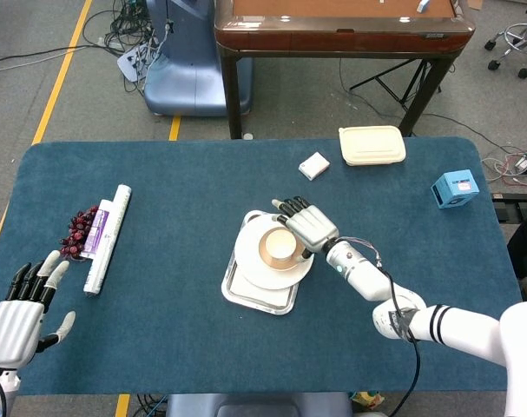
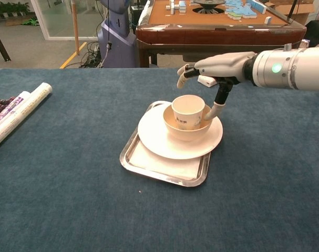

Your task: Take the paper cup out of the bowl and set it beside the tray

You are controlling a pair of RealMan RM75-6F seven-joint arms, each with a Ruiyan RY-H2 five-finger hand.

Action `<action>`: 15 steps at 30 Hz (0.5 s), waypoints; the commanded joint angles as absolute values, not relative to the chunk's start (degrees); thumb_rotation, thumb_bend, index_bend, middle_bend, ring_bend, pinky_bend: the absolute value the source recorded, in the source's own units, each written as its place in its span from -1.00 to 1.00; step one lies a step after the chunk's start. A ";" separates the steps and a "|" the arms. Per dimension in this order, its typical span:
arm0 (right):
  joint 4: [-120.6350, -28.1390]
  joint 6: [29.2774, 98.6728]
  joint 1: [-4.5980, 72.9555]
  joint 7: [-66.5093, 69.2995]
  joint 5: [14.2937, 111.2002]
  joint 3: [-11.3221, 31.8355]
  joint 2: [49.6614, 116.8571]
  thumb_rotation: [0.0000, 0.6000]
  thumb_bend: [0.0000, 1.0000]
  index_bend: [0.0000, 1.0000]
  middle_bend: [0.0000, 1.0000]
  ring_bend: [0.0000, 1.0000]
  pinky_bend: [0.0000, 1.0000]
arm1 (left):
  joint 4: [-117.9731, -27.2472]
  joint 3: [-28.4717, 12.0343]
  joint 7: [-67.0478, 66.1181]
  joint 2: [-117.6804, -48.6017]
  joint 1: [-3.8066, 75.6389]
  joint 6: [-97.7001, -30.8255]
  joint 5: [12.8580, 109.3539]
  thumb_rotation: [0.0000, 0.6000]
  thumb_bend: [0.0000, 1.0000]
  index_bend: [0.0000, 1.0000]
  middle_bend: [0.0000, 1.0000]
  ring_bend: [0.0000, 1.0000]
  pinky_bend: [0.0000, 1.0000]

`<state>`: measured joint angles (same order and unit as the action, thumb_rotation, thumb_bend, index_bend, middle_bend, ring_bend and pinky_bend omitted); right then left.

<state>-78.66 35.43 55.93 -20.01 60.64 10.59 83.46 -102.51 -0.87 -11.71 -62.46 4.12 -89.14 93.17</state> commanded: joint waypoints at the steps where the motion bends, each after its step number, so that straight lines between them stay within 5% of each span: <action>1: -77.95 35.31 56.82 -20.69 59.74 10.35 84.30 1.00 -0.98 -0.59 -0.92 -1.00 -1.00 | -102.48 -0.83 -11.41 -62.33 4.10 -89.17 93.29 1.00 -0.33 -1.00 -1.00 -1.00 -1.00; 15: -76.34 35.72 59.93 -22.42 57.32 9.16 87.02 1.00 -0.98 -0.41 -0.91 -1.00 -1.00 | -102.29 -0.93 -9.64 -61.49 3.81 -89.77 93.30 1.00 -0.33 -1.00 -1.00 -1.00 -1.00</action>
<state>-76.36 35.69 59.90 -22.38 57.36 9.20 86.99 -102.30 -0.93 -9.65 -61.51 3.82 -89.75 93.28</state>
